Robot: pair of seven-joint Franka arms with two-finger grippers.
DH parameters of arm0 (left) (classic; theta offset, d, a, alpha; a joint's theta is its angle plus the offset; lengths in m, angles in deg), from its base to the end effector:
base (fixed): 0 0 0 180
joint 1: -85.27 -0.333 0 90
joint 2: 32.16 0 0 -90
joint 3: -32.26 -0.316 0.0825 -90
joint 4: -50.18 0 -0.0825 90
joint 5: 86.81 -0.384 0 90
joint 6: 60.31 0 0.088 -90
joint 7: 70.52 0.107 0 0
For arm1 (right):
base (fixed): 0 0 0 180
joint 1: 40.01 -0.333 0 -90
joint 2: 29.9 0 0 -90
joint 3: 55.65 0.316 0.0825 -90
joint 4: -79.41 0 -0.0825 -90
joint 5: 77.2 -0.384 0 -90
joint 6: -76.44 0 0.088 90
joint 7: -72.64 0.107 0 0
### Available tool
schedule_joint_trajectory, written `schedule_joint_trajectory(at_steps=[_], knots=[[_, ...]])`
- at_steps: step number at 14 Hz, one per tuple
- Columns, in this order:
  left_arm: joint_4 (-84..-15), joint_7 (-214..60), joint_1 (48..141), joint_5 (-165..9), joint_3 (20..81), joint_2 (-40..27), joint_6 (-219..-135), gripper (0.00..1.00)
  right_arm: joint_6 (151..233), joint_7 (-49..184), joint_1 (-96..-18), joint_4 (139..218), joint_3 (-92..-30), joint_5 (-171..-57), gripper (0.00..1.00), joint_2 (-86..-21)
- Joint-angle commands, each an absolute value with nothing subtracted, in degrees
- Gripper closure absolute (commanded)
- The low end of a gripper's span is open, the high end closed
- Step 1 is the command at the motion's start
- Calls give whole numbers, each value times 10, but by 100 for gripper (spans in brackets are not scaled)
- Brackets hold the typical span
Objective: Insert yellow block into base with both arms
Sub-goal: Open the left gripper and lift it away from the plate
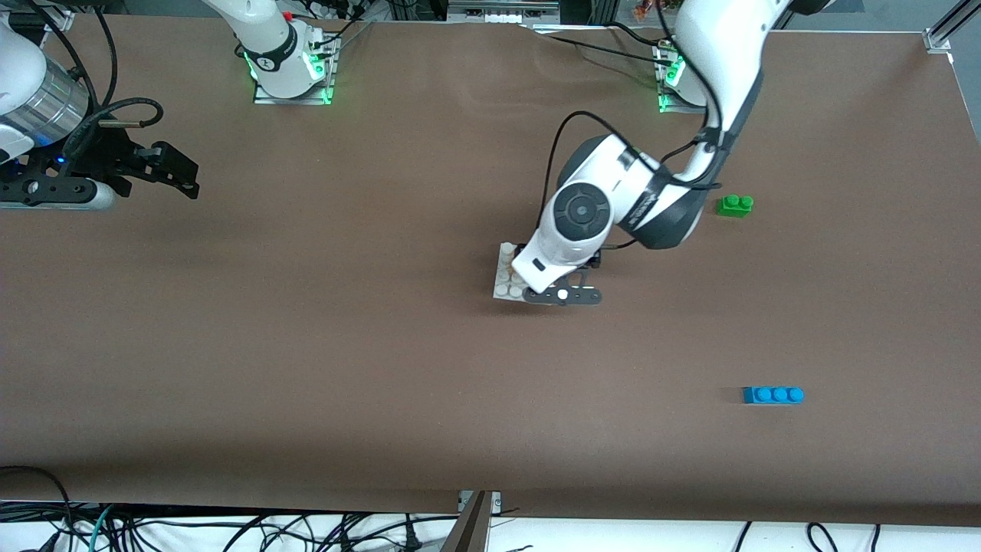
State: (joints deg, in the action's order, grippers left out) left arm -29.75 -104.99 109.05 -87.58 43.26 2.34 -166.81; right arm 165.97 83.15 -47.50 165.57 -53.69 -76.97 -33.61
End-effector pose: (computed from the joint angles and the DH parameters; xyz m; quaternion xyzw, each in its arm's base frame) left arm 0.5920 -0.3791 0.3507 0.9967 0.0080 -0.0802 0.0039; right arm 0.5663 0.0931 0.6189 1.0000 -0.0093 -0.0027 0.0014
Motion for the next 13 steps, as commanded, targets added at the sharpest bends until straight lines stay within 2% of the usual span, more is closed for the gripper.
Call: schedule_joint_trajectory(at_steps=[1, 8, 11, 13], knots=[[-307, -1022, 1049, -868, 432, -28, -1635, 0, 1657, 836, -475, 1647, -534, -768, 1, -337], [-308, -811, 910, -871, 426, -122, -1514, 0, 1657, 836, -478, 1647, -534, -768, 1, -337], [-331, -731, 881, -876, 397, -215, -1479, 0, 1657, 835, -478, 1647, -534, -768, 1, -337], [-377, -701, 854, -876, 392, -284, -1480, 0, 1657, 834, -477, 1647, -535, -768, 1, -337]])
